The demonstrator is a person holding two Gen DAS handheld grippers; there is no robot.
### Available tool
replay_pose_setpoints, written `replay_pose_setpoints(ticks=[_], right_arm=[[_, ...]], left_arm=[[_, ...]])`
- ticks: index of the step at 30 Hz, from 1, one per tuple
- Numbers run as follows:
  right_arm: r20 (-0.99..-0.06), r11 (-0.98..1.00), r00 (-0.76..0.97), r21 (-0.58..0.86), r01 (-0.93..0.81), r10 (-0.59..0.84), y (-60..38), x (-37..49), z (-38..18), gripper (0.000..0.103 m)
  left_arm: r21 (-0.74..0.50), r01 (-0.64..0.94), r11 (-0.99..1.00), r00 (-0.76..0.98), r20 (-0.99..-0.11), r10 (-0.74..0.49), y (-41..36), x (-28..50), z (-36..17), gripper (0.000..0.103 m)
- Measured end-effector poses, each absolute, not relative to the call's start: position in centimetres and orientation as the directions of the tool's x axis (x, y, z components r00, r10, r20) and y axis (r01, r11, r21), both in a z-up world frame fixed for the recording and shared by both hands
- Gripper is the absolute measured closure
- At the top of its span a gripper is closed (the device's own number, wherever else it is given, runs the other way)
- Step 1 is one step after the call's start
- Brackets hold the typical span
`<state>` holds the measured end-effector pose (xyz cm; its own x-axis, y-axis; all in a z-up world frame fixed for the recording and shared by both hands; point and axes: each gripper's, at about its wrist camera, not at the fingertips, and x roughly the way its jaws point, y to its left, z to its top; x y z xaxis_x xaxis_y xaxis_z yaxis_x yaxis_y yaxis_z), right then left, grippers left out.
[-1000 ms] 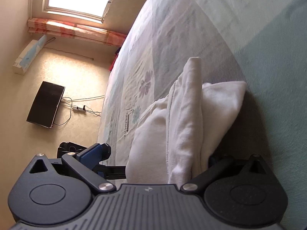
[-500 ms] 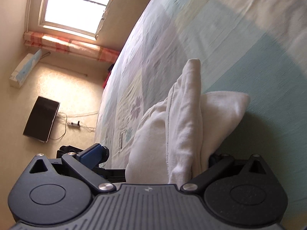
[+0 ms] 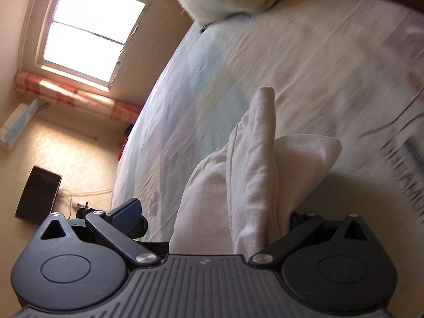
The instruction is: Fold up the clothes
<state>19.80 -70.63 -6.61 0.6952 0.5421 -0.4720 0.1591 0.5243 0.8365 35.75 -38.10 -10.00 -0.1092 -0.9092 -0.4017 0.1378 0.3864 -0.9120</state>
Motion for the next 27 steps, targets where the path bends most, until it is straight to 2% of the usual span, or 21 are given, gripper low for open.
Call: replay_pose_setpoints(ticks=[6,19,23,25,27], right_arm=[[-0.512,0.556,0.706,0.807,0.199,0.490,-75.0,20.1,-7.0,0.000],[-0.587,0.618,0.678,0.748,0.244,0.442,-77.2,24.5,-8.3,0.000],[-0.647,0.668,0.696,0.670,0.325,0.311,-77.9,23.2,-9.7,0.000],[-0.681,0.724,0.708,0.582,0.370,0.185,-78.0,21.6,-8.9,0.000],[-0.677,0.793,0.731,0.490,0.362,0.085,-76.9,20.1,-7.6,0.000]], left_arm=[[-0.916,0.157,0.369,-0.155,-0.392,-0.907,-42.6,36.2,-10.8,0.002],[-0.881,0.199,0.428,-0.125,-0.456,-0.881,-42.9,36.5,-13.6,0.002],[-0.860,0.271,0.432,-0.084,-0.468,-0.880,-41.5,36.5,-12.5,0.002],[-0.843,0.324,0.430,-0.054,-0.470,-0.881,-40.3,36.5,-11.4,0.002],[-0.823,0.375,0.427,-0.024,-0.469,-0.883,-39.1,36.5,-10.3,0.002]])
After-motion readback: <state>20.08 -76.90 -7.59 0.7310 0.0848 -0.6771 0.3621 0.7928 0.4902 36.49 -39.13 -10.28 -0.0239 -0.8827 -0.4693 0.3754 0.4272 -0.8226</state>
